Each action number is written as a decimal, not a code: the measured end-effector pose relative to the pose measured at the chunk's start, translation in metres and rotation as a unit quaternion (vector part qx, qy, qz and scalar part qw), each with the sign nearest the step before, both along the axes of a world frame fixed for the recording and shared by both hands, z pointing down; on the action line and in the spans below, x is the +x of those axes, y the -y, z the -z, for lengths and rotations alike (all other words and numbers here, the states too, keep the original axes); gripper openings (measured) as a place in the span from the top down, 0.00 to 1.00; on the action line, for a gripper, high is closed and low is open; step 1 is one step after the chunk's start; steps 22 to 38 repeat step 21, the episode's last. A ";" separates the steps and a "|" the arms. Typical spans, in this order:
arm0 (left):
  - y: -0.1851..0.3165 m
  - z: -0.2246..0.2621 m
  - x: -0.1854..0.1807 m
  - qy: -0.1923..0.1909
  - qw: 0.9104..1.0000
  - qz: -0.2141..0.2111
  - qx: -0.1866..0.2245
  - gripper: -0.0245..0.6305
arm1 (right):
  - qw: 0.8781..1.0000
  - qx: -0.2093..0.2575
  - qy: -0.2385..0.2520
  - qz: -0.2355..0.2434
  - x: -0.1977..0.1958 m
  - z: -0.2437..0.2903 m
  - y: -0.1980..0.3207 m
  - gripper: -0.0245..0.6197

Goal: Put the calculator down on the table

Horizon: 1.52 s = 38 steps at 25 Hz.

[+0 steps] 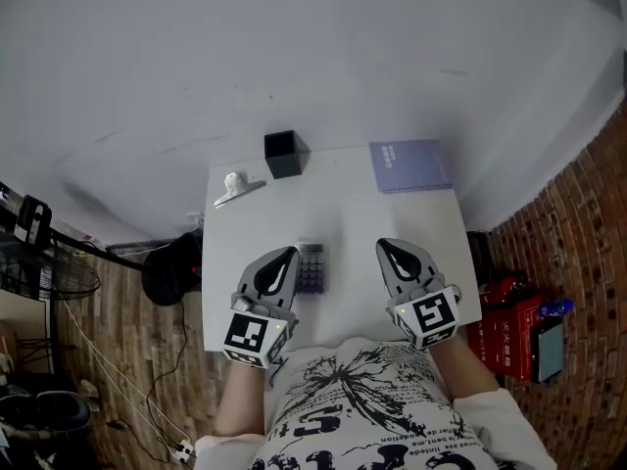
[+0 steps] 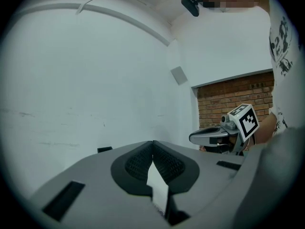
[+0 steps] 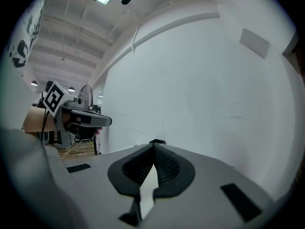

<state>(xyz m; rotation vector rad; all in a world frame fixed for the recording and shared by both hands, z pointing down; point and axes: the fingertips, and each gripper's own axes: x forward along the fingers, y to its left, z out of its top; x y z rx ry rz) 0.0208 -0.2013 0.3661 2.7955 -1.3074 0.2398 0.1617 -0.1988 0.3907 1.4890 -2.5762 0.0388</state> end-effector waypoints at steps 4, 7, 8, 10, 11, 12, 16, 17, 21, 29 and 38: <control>0.003 -0.002 0.006 0.013 1.000 -0.004 0.005 0.94 | 1.000 -0.006 0.006 -0.006 0.004 -0.004 0.004 0.94; 0.003 -0.001 0.007 -0.001 1.000 -0.003 0.003 0.94 | 1.000 -0.005 0.008 -0.009 0.005 -0.004 0.006 0.94; 0.004 -0.001 0.008 -0.006 1.000 -0.003 0.001 0.94 | 1.000 -0.005 0.012 -0.011 0.006 -0.004 0.008 0.94; 0.006 -0.003 0.009 -0.009 1.000 -0.001 0.000 0.94 | 1.000 -0.005 0.021 -0.012 0.006 -0.004 0.012 0.94; 0.007 -0.004 0.009 -0.008 1.000 0.001 -0.001 0.94 | 1.000 -0.004 0.023 -0.011 0.006 -0.004 0.013 0.94; 0.008 -0.005 0.010 -0.007 1.000 0.002 -0.003 0.94 | 1.000 -0.003 0.022 -0.009 0.005 -0.004 0.013 0.94; 0.006 -0.005 0.010 0.000 1.000 -0.004 -0.006 0.94 | 1.000 -0.002 0.007 -0.003 0.001 -0.004 0.015 0.94; 0.006 -0.003 0.008 0.000 1.000 -0.004 -0.004 0.94 | 1.000 -0.001 0.005 -0.002 0.001 -0.003 0.016 0.94; 0.010 -0.001 0.000 -0.006 1.000 0.003 -0.002 0.94 | 1.000 0.005 0.002 -0.003 0.004 -0.001 0.022 0.94; 0.010 -0.001 0.000 -0.006 1.000 0.003 -0.002 0.94 | 1.000 0.005 0.002 -0.003 0.004 -0.001 0.022 0.94; 0.010 -0.001 0.000 -0.006 1.000 0.003 -0.002 0.94 | 1.000 0.005 0.002 -0.003 0.004 -0.001 0.022 0.94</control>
